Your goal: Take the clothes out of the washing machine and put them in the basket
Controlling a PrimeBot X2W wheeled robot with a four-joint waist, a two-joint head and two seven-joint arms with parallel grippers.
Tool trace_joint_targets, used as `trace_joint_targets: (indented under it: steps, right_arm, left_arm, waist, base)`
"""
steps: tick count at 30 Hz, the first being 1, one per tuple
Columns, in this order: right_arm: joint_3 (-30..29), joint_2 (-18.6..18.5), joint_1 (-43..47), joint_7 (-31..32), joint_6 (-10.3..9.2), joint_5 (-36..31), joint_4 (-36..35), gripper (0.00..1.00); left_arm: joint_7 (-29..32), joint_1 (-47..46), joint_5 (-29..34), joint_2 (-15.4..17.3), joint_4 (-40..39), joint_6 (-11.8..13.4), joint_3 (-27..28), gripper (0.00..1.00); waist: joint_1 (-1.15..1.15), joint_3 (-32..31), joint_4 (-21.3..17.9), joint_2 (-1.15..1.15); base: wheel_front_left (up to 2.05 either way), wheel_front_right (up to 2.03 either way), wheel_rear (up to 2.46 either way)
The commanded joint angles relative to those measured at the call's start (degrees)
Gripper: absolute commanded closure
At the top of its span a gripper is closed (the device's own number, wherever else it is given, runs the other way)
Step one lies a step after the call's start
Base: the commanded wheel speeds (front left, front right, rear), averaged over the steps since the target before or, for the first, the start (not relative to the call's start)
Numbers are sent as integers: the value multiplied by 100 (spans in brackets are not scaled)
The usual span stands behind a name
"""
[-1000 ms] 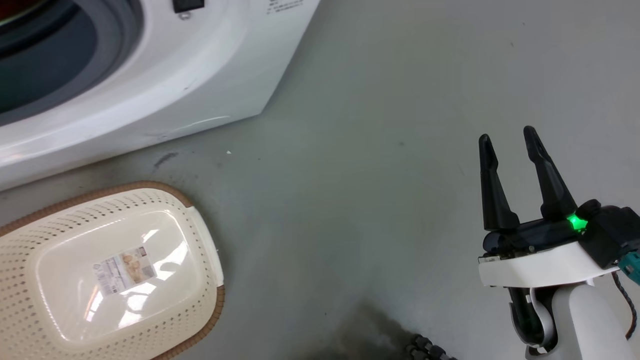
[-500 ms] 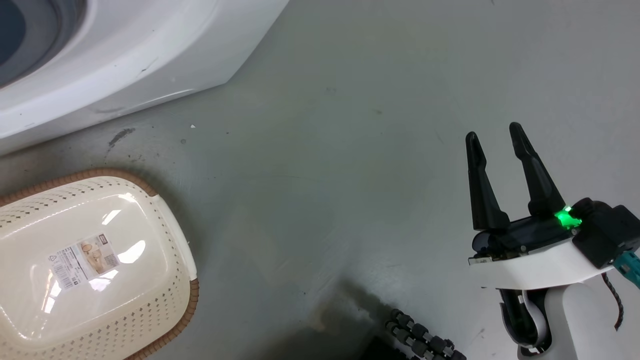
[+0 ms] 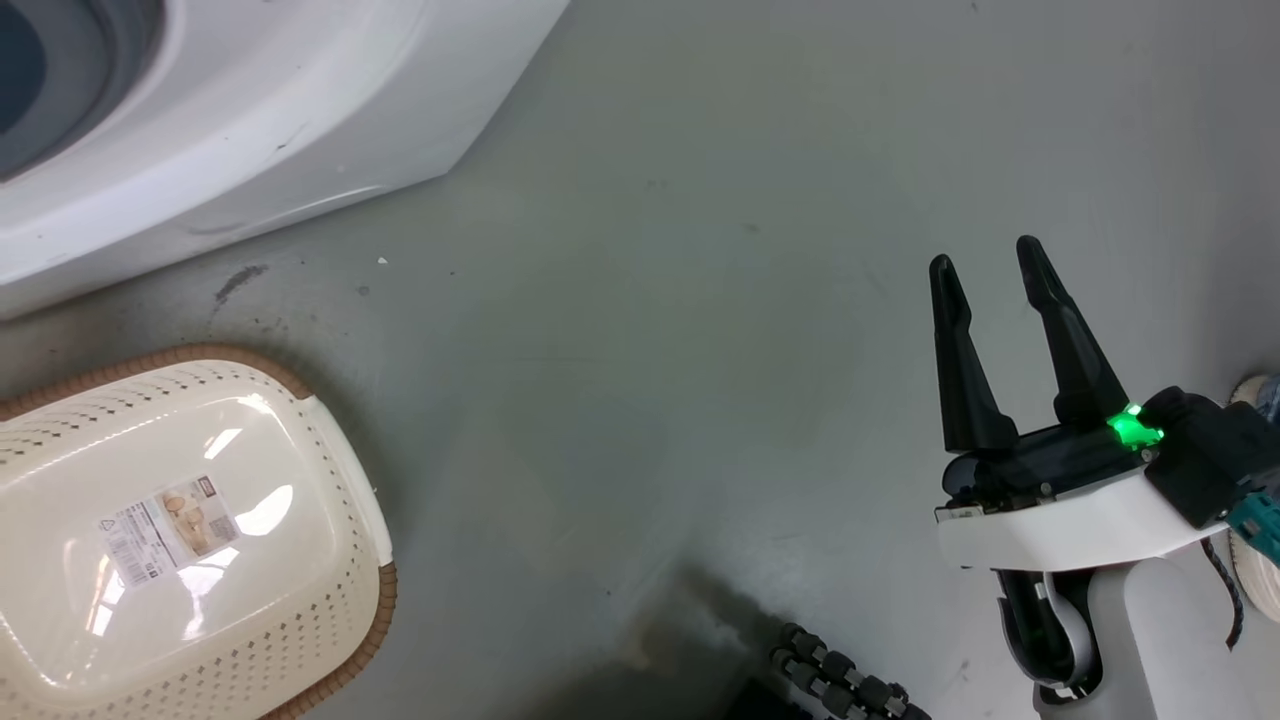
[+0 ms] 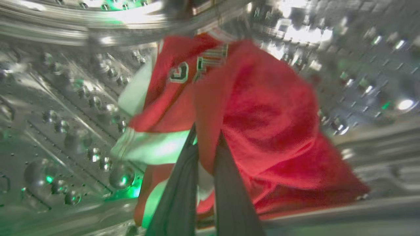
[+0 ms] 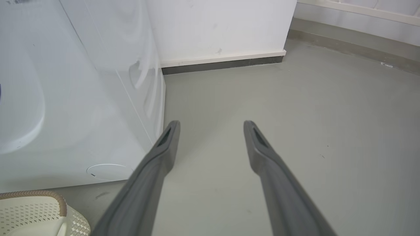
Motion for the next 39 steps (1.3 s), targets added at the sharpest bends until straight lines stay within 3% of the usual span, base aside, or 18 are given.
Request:
trace_joint_targets:
  steps: [1,13,24,32,39]
  right_arm:
    - [-14,7,-101,-10,-2,-3,-11,0]
    - [-111,6,-80,-10,-2,-120,25,0]
    - [-359,4,262,-10,-2,-324,173,0]
    - [-533,5,489,-10,-2,-557,219,0]
    - [-654,4,656,-10,-2,-667,295,0]
  left_arm:
    - [-244,183,-105,-66,-36,95,103,100]
    - [-2115,1155,-529,-496,35,333,514,100]
    - [-4193,2524,-875,-1127,213,425,798,100]
    - [-4576,3224,-799,-1433,-296,524,806,100]
    - [-4626,4154,-678,-1692,-1336,732,1077,100]
  waist:
    - [0,-91,41,0]
    - [0,-550,283,0]
    - [0,-1581,706,0]
    - [0,-2155,1059,0]
    - [0,-2548,1304,0]
  base:
    - [0,0,0]
    - [0,0,0]
    - [0,0,0]
    - [0,0,0]
    - [0,0,0]
